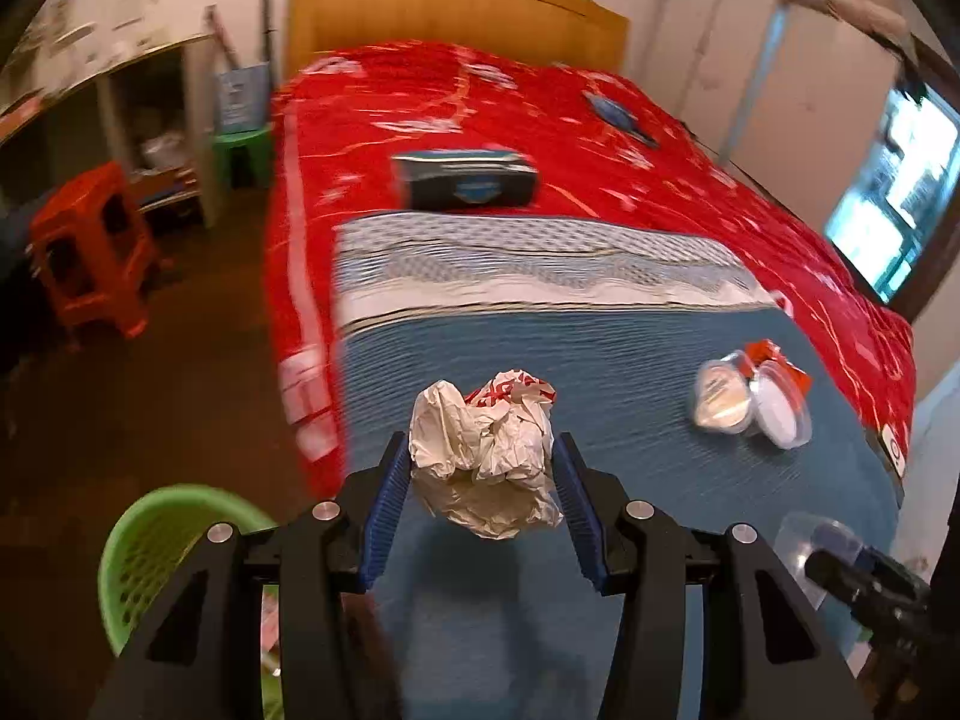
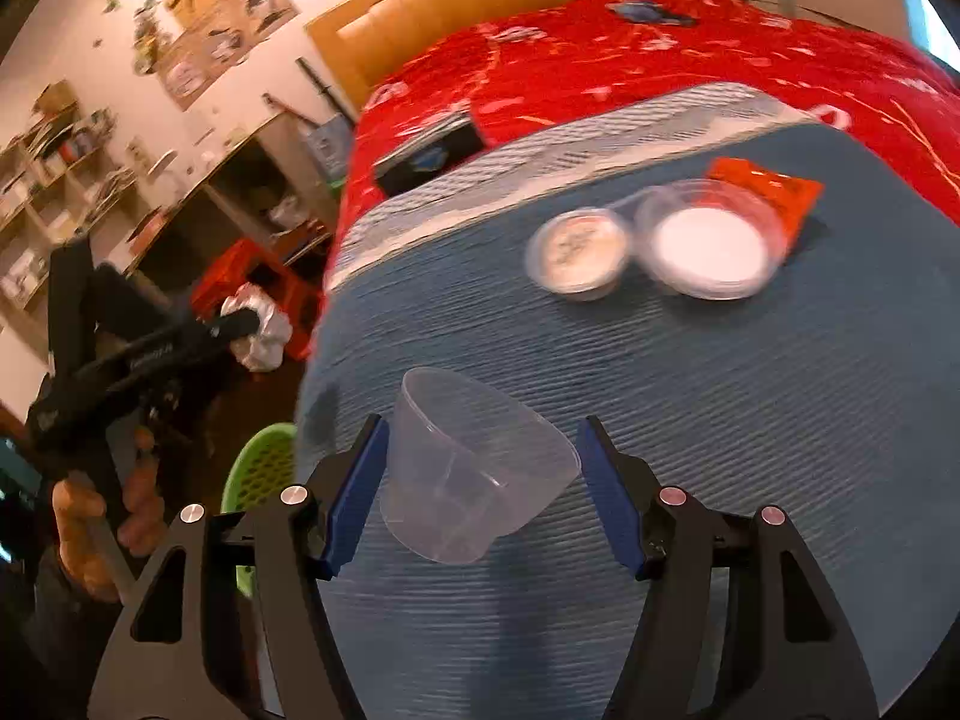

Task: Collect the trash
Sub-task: 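Carry the white tissue to the green basket and open the left tool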

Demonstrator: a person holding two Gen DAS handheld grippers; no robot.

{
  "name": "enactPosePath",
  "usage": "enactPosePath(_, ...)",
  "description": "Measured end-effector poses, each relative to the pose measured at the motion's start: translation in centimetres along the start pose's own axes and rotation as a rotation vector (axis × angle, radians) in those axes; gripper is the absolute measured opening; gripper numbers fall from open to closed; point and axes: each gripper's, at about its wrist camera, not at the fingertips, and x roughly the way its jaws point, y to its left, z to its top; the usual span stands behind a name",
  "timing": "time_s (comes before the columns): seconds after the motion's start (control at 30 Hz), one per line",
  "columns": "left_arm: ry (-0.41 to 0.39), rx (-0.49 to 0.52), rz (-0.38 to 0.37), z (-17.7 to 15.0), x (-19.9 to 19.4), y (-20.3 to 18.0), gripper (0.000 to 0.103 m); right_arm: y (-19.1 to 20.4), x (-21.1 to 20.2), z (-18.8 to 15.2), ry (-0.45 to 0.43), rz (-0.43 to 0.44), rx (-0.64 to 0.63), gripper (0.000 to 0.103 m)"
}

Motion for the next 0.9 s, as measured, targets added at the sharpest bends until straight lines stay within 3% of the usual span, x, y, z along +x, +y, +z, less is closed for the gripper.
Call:
enactPosePath(0.17, -0.033, -0.063, 0.084, -2.8, -3.7, 4.9, 0.047, 3.3, 0.5, -0.2, 0.010, 0.039, -0.061, 0.064)
enactPosePath(0.4, 0.000, -0.121, 0.206, -6.8, -5.2, 10.5, 0.047, 7.8, 1.7, -0.8, 0.043, 0.088, -0.143, 0.064)
enactPosePath(0.63, 0.077, -0.222, 0.243, -10.2, -4.7, 15.3, 0.048, 11.5, 3.1, -1.5, 0.078, 0.123, -0.214, 0.064)
enactPosePath(0.9, 0.121, -0.301, 0.268, -12.3, -4.1, 18.0, 0.055, 14.9, 4.5, -2.1, 0.108, 0.155, -0.275, 0.064)
